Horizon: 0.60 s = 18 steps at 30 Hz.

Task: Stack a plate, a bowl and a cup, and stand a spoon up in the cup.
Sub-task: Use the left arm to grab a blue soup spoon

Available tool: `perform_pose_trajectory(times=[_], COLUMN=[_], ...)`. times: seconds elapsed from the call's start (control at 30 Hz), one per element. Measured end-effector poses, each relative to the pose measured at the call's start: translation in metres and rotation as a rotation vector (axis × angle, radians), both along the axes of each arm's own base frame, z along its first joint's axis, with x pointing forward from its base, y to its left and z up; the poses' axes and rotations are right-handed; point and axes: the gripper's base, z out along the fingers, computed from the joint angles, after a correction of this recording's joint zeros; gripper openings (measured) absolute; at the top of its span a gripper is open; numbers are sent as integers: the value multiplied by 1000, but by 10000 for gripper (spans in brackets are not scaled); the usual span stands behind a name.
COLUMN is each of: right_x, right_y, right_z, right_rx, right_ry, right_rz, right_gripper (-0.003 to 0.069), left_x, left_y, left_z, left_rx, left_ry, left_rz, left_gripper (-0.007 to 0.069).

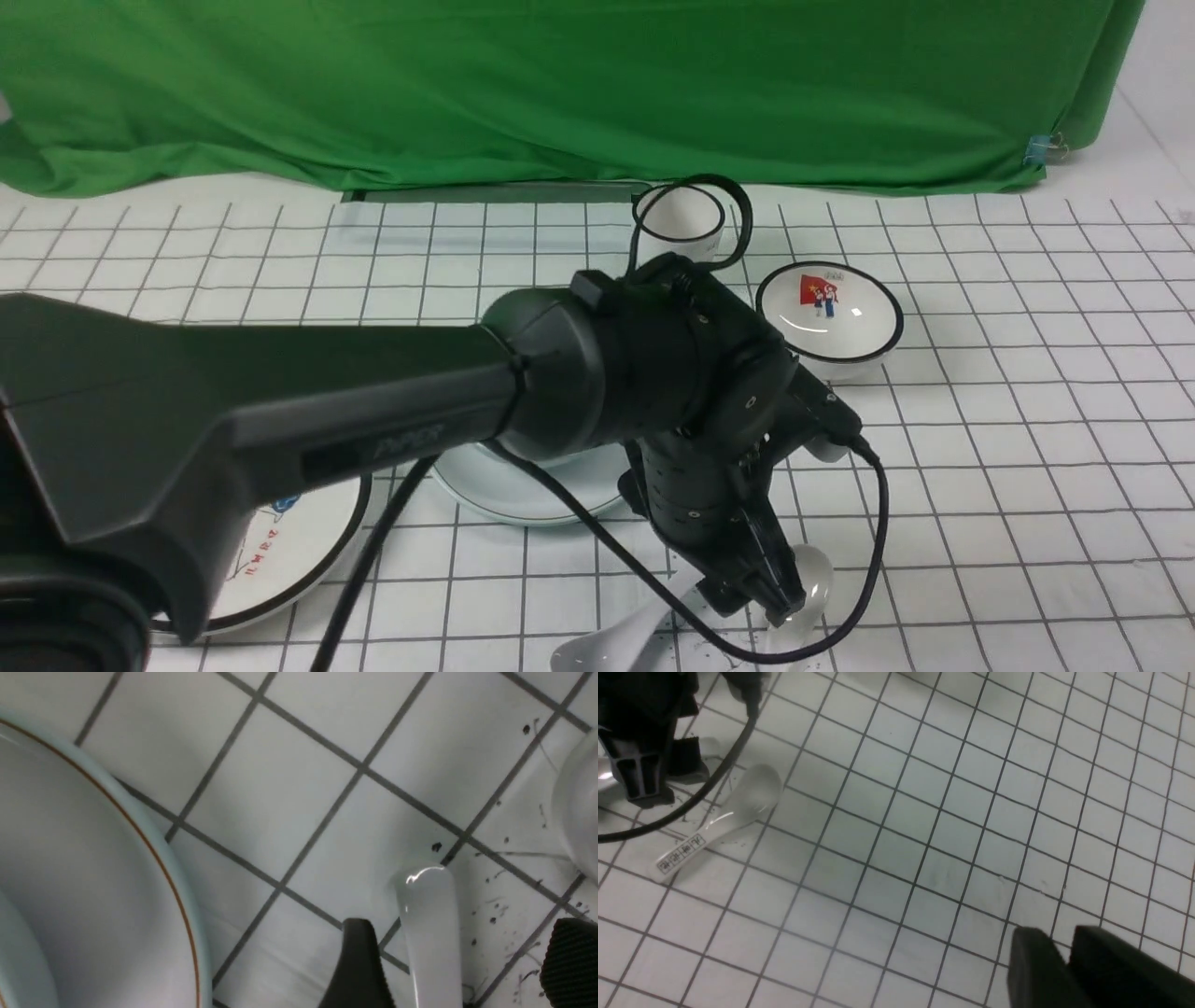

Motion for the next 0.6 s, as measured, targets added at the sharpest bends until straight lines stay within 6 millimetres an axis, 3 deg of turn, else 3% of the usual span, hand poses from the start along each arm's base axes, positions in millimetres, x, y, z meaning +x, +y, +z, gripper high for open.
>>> perform_pose_trajectory(times=[0.2, 0.37, 0.43, 0.6], right_x=[0, 1, 1, 2], right_y=[0, 1, 1, 1], right_z=[-5, -13, -13, -13], right_rx=[-10, -25, -26, -27], right_ry=[14, 38, 39, 31], right_rz=[0, 0, -1, 7], right_gripper=[158, 163, 166, 168], left_x=[1, 3, 8, 21], left_y=[-2, 0, 3, 12], left_z=[-17, -16, -13, 23], left_rx=[29, 23, 25, -22], left_ry=[38, 41, 41, -8], left_rz=[16, 39, 57, 90], left_gripper=[405, 202, 85, 87])
